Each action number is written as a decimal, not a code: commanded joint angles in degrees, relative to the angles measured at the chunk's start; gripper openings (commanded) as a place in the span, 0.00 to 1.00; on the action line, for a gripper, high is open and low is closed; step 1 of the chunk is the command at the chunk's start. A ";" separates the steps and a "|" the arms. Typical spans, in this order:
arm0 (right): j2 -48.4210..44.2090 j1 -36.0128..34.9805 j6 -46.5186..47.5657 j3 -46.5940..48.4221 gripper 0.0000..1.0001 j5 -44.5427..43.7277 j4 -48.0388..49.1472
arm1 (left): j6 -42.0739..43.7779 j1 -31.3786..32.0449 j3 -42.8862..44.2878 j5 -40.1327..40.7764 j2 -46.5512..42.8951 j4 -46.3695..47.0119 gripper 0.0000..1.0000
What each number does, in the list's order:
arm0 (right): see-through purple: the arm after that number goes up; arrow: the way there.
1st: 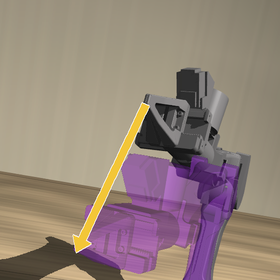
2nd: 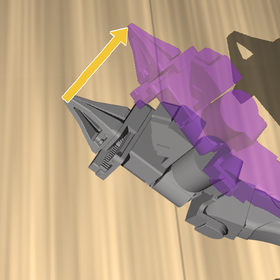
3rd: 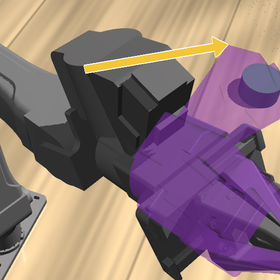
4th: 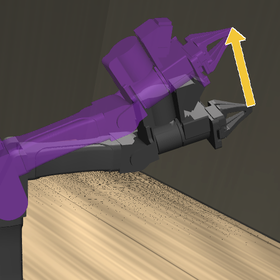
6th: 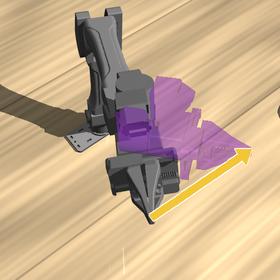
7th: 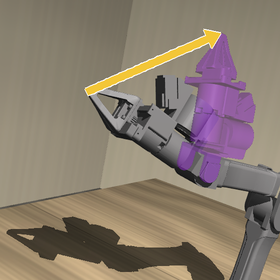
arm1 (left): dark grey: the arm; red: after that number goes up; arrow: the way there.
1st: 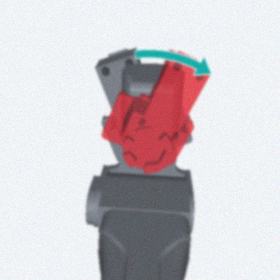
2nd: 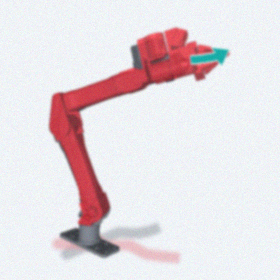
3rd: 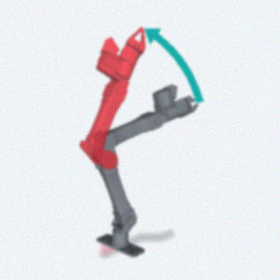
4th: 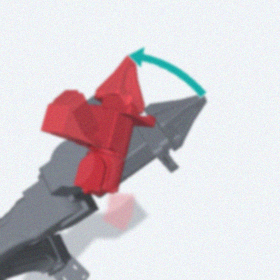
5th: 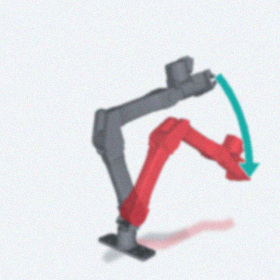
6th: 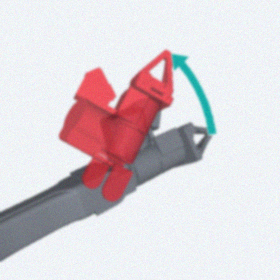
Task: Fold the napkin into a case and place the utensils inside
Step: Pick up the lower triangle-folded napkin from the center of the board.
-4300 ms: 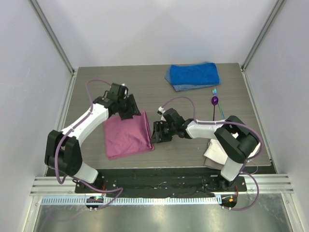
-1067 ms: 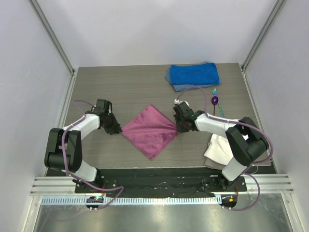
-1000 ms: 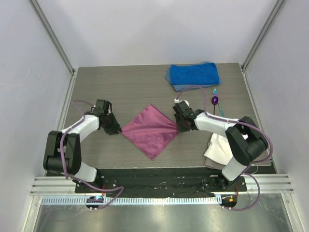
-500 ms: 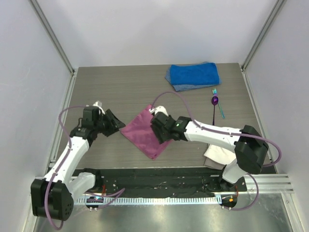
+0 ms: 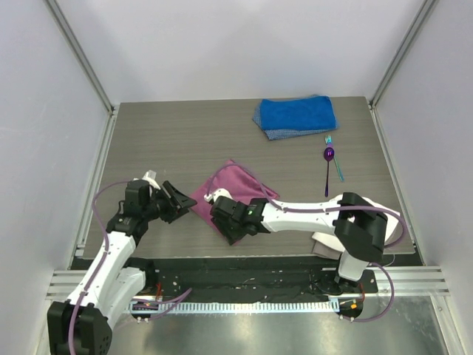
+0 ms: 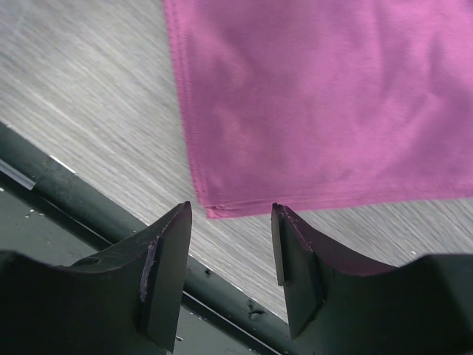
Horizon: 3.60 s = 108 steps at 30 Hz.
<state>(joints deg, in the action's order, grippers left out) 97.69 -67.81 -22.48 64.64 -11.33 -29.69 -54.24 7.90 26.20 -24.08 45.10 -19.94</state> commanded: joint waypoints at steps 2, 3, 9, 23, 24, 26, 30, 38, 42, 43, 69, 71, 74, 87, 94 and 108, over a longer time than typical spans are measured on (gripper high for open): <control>1.36 -0.39 2.61 0.74 0.54 2.37 4.91 | -1.22 0.10 -1.58 -2.11 -2.20 1.05 0.56; 2.58 -0.48 3.05 1.10 0.52 2.19 4.99 | -1.39 0.10 -1.85 -2.03 -3.43 0.96 0.56; 7.16 -0.39 4.55 2.86 0.48 -1.23 5.43 | -1.84 0.01 -1.76 -2.12 -4.94 0.70 0.56; 8.75 -2.23 1.04 -0.57 0.54 -3.25 5.44 | -1.84 0.01 -1.23 -4.13 -6.26 2.36 0.56; 8.66 -2.50 1.03 -0.92 0.54 -3.17 5.35 | -2.01 0.01 -1.23 -4.31 -6.25 2.54 0.56; 7.87 -2.59 1.03 -2.06 0.55 -2.47 5.35 | -2.27 0.10 -1.15 -4.57 -6.08 2.89 0.56; 6.38 -2.68 1.91 -3.29 0.57 -2.11 5.35 | -2.28 0.01 -0.80 -4.58 -6.08 3.16 0.56; 8.74 -2.77 2.00 -4.70 0.46 -0.89 6.22 | -2.19 0.01 -0.62 -4.31 -5.64 3.24 0.57; 11.11 -2.85 1.65 -5.23 0.26 -0.18 7.46 | -2.02 0.01 -0.01 -4.14 -4.06 4.74 0.57; 11.38 -2.85 1.65 -4.71 0.24 -0.27 7.46 | -1.75 0.01 0.34 -4.05 -3.10 4.57 0.57; -4.17 9.53 -7.31 -4.87 0.01 23.81 16.51 | -3.60 -6.67 4.12 -2.12 12.81 7.82 0.74; -5.40 11.20 -8.02 -5.75 0.01 25.56 17.47 | -3.42 -6.67 4.21 -2.20 13.87 8.08 0.74; -6.55 12.44 -8.90 -6.28 0.01 27.50 18.79 | -3.24 -6.67 3.07 -2.55 15.98 9.48 0.75; -7.69 16.39 -9.60 -7.51 0.01 31.72 19.85 | -2.54 -6.58 0.35 -4.49 25.12 15.02 0.75; -8.39 17.36 -9.51 -7.86 0.01 32.78 20.29 | -3.51 -6.67 -0.62 -2.56 21.97 13.09 0.75; -8.57 17.71 -9.69 -8.13 0.01 33.30 21.60 | -7.02 -6.67 -2.99 -2.56 28.63 19.77 0.72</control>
<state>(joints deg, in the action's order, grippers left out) 91.35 -50.50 -31.68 56.53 20.78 -10.72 -60.18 1.48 24.34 -26.35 72.55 -4.16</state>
